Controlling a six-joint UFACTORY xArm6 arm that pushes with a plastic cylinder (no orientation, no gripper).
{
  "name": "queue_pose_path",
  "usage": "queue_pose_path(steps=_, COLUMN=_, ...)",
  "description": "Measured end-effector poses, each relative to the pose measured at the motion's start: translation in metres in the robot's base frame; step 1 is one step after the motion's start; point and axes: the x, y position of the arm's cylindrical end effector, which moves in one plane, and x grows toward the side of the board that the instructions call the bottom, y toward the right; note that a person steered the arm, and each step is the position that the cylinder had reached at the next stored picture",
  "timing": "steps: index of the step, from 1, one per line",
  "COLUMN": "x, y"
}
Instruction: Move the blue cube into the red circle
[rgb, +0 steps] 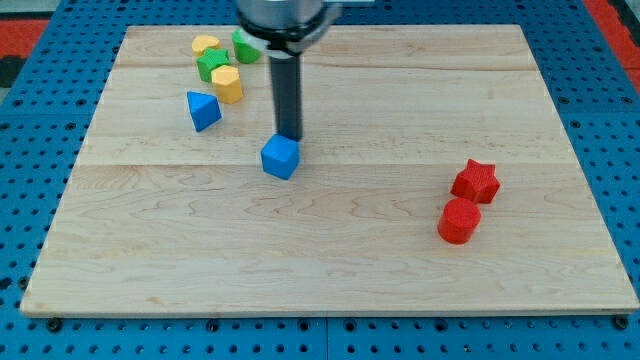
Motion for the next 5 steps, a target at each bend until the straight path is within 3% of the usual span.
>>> queue_pose_path(steps=2, x=0.041, y=-0.022)
queue_pose_path(steps=3, x=0.053, y=0.066)
queue_pose_path(steps=5, x=0.062, y=0.012)
